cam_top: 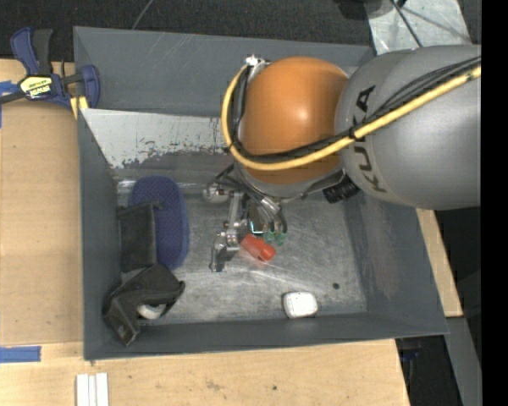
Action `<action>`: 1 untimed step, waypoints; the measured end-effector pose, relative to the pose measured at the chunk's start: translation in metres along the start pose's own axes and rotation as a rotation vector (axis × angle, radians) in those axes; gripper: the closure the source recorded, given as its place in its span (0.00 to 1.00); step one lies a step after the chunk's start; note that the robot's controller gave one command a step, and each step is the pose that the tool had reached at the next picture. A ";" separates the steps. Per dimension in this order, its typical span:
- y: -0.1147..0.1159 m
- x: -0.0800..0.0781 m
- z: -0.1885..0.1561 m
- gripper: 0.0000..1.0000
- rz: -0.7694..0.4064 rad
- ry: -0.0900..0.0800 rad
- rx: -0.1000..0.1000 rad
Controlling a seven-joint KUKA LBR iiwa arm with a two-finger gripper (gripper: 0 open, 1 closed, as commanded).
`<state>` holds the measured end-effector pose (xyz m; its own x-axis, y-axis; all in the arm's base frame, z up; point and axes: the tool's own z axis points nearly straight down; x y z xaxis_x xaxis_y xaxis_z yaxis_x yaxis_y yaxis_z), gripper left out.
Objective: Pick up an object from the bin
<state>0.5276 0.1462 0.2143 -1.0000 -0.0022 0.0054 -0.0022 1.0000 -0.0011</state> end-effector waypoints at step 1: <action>0.034 -0.005 0.136 0.00 -0.061 -0.027 0.003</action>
Offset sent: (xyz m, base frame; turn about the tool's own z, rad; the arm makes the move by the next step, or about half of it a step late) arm -0.0040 0.0388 -0.1416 -0.0640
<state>0.5318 0.1801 0.0779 -0.9978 -0.0633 -0.0219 -0.0632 0.9980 -0.0041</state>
